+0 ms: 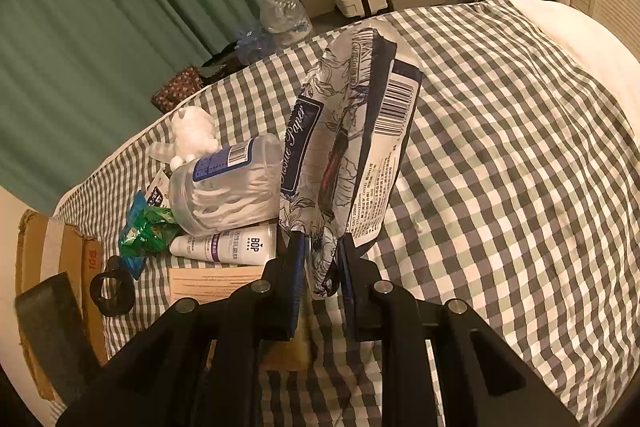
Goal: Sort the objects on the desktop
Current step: 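Grasp the brown paper box with the left tool while the right tool grasps the tissue pack, then carry the paper box and tissue pack into the cardboard box and release them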
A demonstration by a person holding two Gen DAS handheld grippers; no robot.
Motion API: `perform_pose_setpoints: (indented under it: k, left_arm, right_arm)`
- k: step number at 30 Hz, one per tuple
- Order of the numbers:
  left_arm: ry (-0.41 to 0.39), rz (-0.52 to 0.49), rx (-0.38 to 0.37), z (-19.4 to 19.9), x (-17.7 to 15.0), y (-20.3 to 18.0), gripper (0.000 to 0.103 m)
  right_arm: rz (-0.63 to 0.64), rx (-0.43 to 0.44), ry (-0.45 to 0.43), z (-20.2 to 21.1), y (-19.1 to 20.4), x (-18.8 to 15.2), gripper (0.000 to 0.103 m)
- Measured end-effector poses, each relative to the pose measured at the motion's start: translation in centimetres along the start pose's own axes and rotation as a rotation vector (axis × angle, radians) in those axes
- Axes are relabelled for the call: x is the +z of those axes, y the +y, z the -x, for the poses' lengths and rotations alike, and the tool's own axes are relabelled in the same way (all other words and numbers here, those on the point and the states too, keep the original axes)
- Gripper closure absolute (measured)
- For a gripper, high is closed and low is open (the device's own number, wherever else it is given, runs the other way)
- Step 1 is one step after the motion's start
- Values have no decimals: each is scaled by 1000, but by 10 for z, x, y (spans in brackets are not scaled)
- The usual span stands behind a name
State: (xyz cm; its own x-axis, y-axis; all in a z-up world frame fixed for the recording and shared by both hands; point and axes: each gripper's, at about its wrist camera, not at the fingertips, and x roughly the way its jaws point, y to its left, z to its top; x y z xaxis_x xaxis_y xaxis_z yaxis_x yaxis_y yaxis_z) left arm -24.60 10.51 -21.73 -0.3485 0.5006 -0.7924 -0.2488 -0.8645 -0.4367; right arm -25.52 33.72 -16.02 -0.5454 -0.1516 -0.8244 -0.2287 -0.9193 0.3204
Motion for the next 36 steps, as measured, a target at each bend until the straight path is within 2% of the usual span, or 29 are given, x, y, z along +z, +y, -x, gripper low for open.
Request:
perform_pose_setpoints:
  k: [3, 7, 9, 13, 15, 18, 23, 30, 36]
  left_arm:
    - [-26, -33, -18, 16, 0, -8, 57]
    - [-58, -151, 1, 35, -6, -42, 62]
    - [-23, -192, -30, 31, -10, -58, 62]
    - [8, -289, 65, 7, -21, -83, 62]
    - [22, -277, 86, -7, -20, -83, 66]
    - [-28, -239, 63, -4, -19, -79, 70]
    - [-104, -265, 132, 8, -10, -89, 74]
    - [-171, -227, 159, 47, -3, -77, 74]
    - [-239, -188, 216, 109, -3, -58, 74]
  right_arm:
    - [-6, 3, -8, 3, -3, 1, 86]
    - [-20, 5, -30, 11, -9, 3, 86]
    - [-33, 3, -44, 16, -15, 4, 86]
    - [-70, 3, -62, 23, -29, 6, 86]
    - [-85, 5, -68, 25, -34, 7, 86]
    - [-83, 9, -72, 27, -37, 6, 86]
    - [-66, 15, -76, 32, -38, 7, 87]
    - [-16, 35, -116, 64, -22, 2, 87]
    - [64, 52, -154, 98, 12, -10, 87]
